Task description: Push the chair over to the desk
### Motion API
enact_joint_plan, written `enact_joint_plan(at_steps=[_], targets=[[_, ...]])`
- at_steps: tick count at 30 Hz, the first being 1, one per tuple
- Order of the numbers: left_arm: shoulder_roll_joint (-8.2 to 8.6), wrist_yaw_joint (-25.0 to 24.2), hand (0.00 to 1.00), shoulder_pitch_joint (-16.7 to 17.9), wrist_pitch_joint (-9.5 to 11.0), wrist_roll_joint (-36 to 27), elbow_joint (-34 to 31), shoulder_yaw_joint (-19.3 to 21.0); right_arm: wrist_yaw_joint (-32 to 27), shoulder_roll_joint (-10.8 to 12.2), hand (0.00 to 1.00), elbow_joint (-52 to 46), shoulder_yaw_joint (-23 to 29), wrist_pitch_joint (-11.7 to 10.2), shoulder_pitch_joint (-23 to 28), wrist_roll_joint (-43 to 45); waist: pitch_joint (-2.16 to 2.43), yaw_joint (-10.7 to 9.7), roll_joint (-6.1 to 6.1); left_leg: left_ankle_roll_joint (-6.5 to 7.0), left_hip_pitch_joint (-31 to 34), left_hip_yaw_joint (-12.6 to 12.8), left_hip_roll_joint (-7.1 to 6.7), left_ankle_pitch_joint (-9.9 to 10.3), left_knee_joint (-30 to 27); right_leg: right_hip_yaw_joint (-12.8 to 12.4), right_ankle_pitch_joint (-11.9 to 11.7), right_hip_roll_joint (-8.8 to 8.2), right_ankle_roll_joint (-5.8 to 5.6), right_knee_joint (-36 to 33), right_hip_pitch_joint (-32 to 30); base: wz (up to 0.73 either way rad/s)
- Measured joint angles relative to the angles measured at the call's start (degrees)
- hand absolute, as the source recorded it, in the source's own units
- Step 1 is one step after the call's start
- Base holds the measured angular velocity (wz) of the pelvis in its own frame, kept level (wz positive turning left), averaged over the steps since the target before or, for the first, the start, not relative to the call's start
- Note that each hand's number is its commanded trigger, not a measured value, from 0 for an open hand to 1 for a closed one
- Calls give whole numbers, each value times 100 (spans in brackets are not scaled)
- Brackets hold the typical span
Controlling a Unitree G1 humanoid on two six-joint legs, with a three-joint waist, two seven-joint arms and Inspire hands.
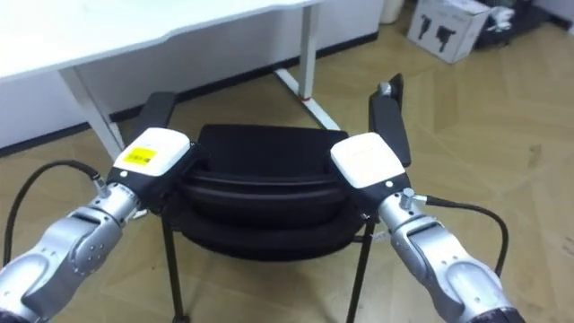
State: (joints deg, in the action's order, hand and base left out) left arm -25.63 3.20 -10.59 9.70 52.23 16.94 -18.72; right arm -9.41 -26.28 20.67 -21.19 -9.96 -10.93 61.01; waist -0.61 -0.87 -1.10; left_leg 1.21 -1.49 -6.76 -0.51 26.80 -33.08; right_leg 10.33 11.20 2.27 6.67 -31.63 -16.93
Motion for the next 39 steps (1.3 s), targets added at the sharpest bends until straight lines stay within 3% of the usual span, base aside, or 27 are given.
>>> enact_joint_plan(at_steps=[1, 2, 4, 6, 8, 10, 11, 13, 15, 17, 18, 19, 21, 22, 23, 24, 25, 27, 29, 31, 32, 33, 34, 36, 37, 38, 39], targets=[[1, -14, 100, 1, -8, 0, 8, 0, 41, 18, 100, 1, -1, 1, 1, 3, -6, 9, -3, -46, 65, 88, 47, -28, -288, 2, 64, 28, 48, -47, 66, 34], [-4, -54, 100, 17, -13, -12, 16, -3, 100, 31, 100, 8, -5, -10, 8, 2, -17, 47, 10, -224, 244, 220, 197, -148, -1016, 20, 238, 98, 109, -143, 215, 19], [-19, -78, 100, 40, -6, -25, 45, -11, 115, 60, 100, 59, -10, -52, 18, 6, -60, 159, -39, -399, 619, 393, 333, -664, -2117, 75, 465, 115, 193, -352, 417, 13], [35, -88, 100, 44, 5, -32, 104, -9, 118, 60, 100, 112, -1, -81, 21, -7, -85, 259, -74, -445, 1027, 660, 592, -1541, -3087, 189, 698, 117, 327, -480, 645, 22], [53, -53, 100, 42, 6, -29, 96, -1, 107, 47, 100, 115, 15, -83, -11, -8, -89, 371, -91, -444, 1235, 765, 719, -1703, -3280, 233, 820, 100, 383, -491, 727, 13], [55, 8, 100, 0, 2, -30, 76, 0, 17, 31, 100, 116, 22, -64, -40, -16, -133, 376, -163, -417, 1579, 779, 781, -1647, -3256, 363, 915, 13, 414, -484, 785, 33], [75, 20, 100, -34, -2, -23, 79, -2, -25, 19, 100, 115, 34, -56, -41, -21, -159, 372, -222, -346, 1797, 810, 783, -1594, -3102, 401, 961, -28, 398, -427, 853, 33], [96, 42, 100, -13, -14, 0, 81, -4, -72, 16, 100, 124, 36, -54, -38, -14, -166, 410, -252, -379, 1974, 839, 763, -1559, -2547, 444, 959, -51, 403, -225, 1006, 23], [133, 101, 100, 26, -50, 29, 31, -15, -235, -17, 100, 126, 35, -66, 25, 8, -169, 402, -333, -381, 2194, 956, 571, -1562, -1504, 523, 983, -140, 371, 3, 1181, 28], [141, 125, 100, 69, -93, 41, -22, -17, -286, -31, 100, 121, 36, -71, 35, 79, -147, 413, -361, -394, 2246, 1222, 479, -1612, -520, 535, 990, -160, 356, 169, 1282, 12], [144, 166, 100, 116, -95, 73, -49, -3, -339, -31, 100, 118, 37, -74, 39, 153, -94, 427, -359, -370, 2251, 1295, 381, -1686, 156, 535, 997, -169, 343, 243, 1317, 5], [146, 179, 100, 139, -98, 94, -71, 6, -377, -31, 100, 115, 36, -74, 39, 188, -75, 429, -345, -363, 2241, 1297, 325, -1776, 480, 535, 999, -168, 339, 301, 1350, 0], [151, 162, 100, 238, -177, 120, -221, 39, -423, -31, 100, 82, 36, -74, 48, 199, -65, 430, -364, -224, 2086, 1316, 40, -2246, 1336, 505, 1040, -204, 261, 441, 1524, 0], [151, 155, 100, 260, -197, 120, -262, 49, -421, -31, 100, 68, 36, -74, 48, 209, -62, 437, -369, -163, 2047, 1324, -15, -2371, 1455, 492, 1057, -209, 230, 474, 1567, -6], [130, 119, 100, 277, -221, 119, -327, 65, -422, -31, 100, 37, 37, -69, 47, 213, -52, 463, -358, -1, 1956, 1382, -40, -2570, 1570, 470, 1083, -220, 181, 498, 1631, 0], [121, 86, 100, 302, -237, 119, -409, 107, -415, -31, 100, -18, 50, -64, 52, 217, -56, 477, -364, 62, 1897, 1482, -67, -2712, 1587, 460, 1144, -248, 64, 492, 1693, 4], [125, 56, 100, 304, -252, 119, -436, 109, -413, -34, 100, -50, 61, -55, 85, 211, -49, 476, -381, 82, 1858, 1493, -100, -2740, 1594, 444, 1181, -279, -5, 477, 1734, 5], [92, -34, 100, 340, -300, 112, -518, 109, -362, -39, 100, -117, 62, -50, 112, 210, -52, 486, -510, 197, 1638, 1626, -294, -2732, 1579, 380, 1407, -575, -433, 146, 1801, 0], [129, -87, 100, 334, -327, 111, -550, 109, -372, -95, 100, -138, 62, -56, 112, 185, -53, 457, -558, 334, 1502, 1786, -431, -2569, 1515, 359, 1455, -783, -574, -138, 1791, 6], [171, -158, 100, 333, -368, 112, -582, 108, -391, -108, 100, -103, 62, -54, 113, 179, -37, 539, -533, 433, 1422, 1923, -411, -2367, 1389, 324, 1369, -861, -817, -245, 1820, -24], [173, -180, 100, 332, -389, 121, -578, 101, -421, -85, 100, -56, 52, -63, 113, 179, -17, 571, -486, 474, 1360, 1904, -365, -2262, 1321, 309, 1216, -857, -884, -408, 1817, -26], [181, -219, 100, 300, -409, 129, -541, 79, -420, -67, 100, 23, 41, -89, 111, 187, -23, 573, -378, 398, 1229, 1724, -273, -2111, 1317, 266, 1067, -833, -954, -784, 1638, -24], [198, -232, 100, 284, -421, 128, -518, 62, -419, -48, 100, 69, 41, -110, 102, 198, -25, 589, -344, 388, 1188, 1684, -245, -2059, 1294, 249, 1088, -879, -950, -950, 1543, -25], [171, -269, 100, 260, -416, 130, -496, 61, -436, -2, 100, 99, 41, -121, 94, 228, -31, 614, -305, 360, 1112, 1536, -243, -1958, 1316, 56, 1167, -1292, -943, -863, 1020, -5], [158, -277, 100, 252, -411, 130, -477, 61, -425, 8, 100, 99, 41, -121, 94, 234, -32, 608, -307, 354, 1089, 1523, -247, -1931, 1312, 47, 1137, -1393, -975, -692, 920, 13], [149, -290, 100, 238, -386, 129, -445, 70, -421, 43, 100, 98, 41, -117, 91, 245, -37, 606, -319, 323, 1072, 1496, -247, -1851, 1232, 20, 925, -1558, -1006, -160, 781, 22], [141, -322, 100, 234, -348, 132, -411, 94, -427, 69, 100, 124, 17, -97, 109, 251, -55, 581, -313, 263, 1082, 1416, -209, -1735, 1090, 38, 420, -1556, -1114, 77, 783, 19]])
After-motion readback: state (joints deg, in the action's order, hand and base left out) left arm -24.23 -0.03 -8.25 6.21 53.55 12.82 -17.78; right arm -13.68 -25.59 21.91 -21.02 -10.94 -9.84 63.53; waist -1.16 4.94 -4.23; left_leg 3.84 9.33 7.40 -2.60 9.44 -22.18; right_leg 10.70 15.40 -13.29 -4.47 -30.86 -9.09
